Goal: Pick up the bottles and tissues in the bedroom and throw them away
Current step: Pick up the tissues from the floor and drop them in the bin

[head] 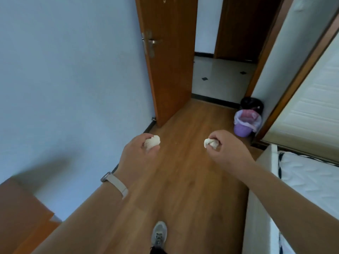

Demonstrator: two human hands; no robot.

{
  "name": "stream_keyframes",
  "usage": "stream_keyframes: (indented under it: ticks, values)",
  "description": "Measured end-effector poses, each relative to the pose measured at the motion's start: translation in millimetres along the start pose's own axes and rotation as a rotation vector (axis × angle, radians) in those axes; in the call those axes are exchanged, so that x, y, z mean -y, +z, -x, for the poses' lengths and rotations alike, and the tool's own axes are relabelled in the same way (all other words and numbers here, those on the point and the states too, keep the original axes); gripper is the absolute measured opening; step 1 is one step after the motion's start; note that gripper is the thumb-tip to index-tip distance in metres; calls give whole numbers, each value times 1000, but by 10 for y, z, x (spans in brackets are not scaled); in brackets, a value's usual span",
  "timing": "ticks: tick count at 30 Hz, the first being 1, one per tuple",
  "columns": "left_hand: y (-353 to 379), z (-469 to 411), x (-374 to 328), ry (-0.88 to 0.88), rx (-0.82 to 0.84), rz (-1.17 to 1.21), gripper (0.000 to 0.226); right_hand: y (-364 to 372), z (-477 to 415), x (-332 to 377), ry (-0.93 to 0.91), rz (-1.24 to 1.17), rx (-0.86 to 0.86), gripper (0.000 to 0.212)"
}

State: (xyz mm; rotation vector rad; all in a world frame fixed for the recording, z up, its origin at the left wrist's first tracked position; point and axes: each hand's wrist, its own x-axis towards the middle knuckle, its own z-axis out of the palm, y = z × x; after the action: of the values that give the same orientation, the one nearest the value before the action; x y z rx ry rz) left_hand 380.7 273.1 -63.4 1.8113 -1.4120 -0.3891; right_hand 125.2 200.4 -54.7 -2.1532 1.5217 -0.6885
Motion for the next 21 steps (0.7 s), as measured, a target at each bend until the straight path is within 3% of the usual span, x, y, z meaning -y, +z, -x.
stream_keyframes:
  ticks: [13, 21]
  values:
    - [69, -1985, 655, 93, 205, 74, 32, 574, -1440, 381, 152, 147, -56, 10]
    - [537, -2714, 576, 177, 345, 83, 31, 495, -1924, 75, 289, 169, -91, 12]
